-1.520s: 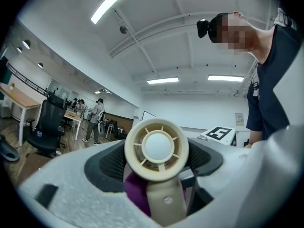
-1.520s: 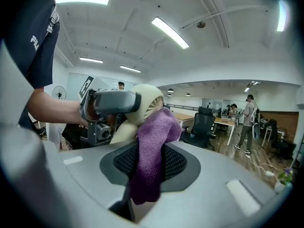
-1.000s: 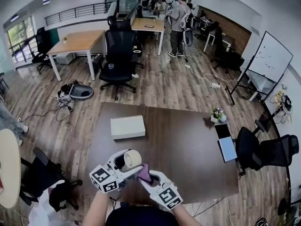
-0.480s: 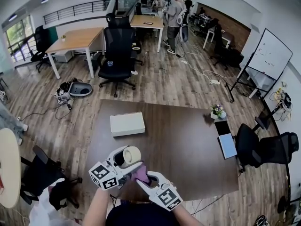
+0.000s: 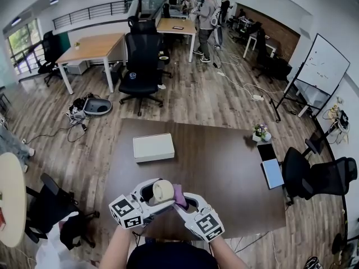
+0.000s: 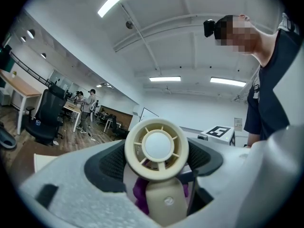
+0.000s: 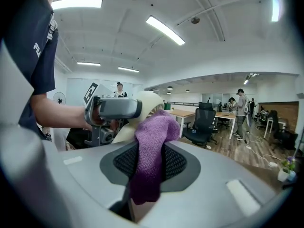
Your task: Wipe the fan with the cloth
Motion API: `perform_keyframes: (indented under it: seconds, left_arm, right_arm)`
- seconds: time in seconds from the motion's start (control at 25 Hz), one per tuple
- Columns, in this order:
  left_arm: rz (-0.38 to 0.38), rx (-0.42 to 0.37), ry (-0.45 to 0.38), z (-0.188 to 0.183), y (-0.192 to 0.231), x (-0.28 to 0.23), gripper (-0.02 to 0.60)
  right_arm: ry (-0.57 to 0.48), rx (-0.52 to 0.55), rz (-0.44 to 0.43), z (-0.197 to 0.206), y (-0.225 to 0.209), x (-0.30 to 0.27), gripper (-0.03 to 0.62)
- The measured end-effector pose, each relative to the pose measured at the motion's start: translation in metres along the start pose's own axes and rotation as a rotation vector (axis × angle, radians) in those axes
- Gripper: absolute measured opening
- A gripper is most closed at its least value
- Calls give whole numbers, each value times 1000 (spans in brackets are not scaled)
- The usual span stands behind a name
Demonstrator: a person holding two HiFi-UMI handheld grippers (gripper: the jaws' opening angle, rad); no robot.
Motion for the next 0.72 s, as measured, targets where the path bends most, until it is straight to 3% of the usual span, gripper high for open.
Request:
perform_keyframes:
  seconds: [0.36, 0.72]
  left_arm:
    - [69, -35, 52, 12, -16, 3, 377]
    - [47, -19, 52, 18, -10, 7, 377]
  right_arm:
    - [-32, 43, 51, -26, -24, 10, 115]
    - [-45, 59, 46, -33, -20, 13, 115]
Point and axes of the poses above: the fingertips, and each gripper's own axes: x backward along the fingers, y to its left, z out of its underside, the point moved 1 cm from there along x, backward along the fingers, and after that the axes turned 10 degrees about -z, right-handed, at the moved point
